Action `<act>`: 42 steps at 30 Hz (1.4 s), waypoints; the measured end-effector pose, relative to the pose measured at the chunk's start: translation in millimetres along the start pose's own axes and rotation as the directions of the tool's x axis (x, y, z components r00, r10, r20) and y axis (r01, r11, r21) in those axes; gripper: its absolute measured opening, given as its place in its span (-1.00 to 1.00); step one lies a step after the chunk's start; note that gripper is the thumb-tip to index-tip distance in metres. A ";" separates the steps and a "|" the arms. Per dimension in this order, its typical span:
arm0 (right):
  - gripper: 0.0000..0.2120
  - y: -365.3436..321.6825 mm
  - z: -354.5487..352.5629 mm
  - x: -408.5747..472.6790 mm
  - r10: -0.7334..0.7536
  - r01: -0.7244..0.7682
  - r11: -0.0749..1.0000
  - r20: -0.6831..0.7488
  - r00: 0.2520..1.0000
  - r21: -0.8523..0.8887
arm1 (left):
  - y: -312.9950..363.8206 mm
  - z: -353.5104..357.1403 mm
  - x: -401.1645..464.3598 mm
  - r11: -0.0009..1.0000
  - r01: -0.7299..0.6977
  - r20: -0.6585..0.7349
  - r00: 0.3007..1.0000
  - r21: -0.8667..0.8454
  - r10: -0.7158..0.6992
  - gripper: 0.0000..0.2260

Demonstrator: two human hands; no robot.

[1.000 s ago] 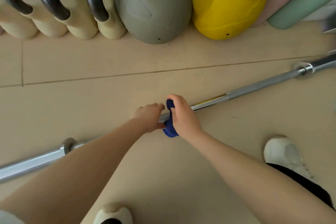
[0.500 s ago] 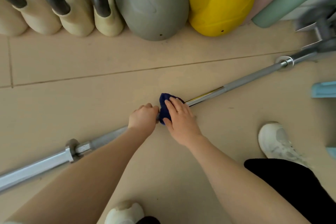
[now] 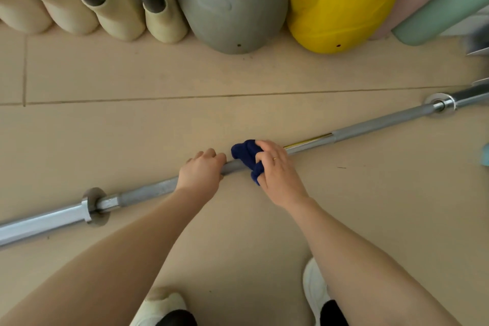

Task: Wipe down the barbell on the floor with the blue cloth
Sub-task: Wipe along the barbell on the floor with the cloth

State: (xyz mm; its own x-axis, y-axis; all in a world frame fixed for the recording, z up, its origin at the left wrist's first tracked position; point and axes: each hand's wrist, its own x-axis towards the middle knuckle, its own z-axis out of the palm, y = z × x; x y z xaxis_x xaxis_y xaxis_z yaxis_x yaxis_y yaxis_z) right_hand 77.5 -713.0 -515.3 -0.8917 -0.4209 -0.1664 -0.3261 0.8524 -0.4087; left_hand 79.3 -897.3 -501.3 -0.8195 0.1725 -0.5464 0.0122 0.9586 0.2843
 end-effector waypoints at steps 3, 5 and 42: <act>-0.69 13.6 -8.6 -1.3 0.010 -0.011 1.000 0.036 0.999 0.023 | 3.0 1.8 -1.1 1.000 0.017 -0.016 1.000 0.003 -0.017 -0.76; -0.76 27.9 -18.3 -2.2 0.065 -0.066 0.998 0.037 0.997 0.019 | 5.5 0.9 -1.4 0.999 0.032 -0.022 0.999 0.013 -0.031 -0.77; -0.66 7.5 -3.0 9.9 -0.347 0.389 0.868 0.183 0.920 -0.308 | -18.5 11.9 -17.7 0.995 0.062 -0.084 0.995 0.076 -0.055 -0.75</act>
State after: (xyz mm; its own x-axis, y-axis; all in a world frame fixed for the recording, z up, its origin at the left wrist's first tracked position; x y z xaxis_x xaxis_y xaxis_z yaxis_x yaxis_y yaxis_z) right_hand 65.2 -709.8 -517.4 -0.6497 -0.7395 -0.1761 -0.7264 0.6722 -0.1429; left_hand 100.4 -915.4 -506.2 -0.8643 0.0996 -0.4931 0.0049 0.9818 0.1898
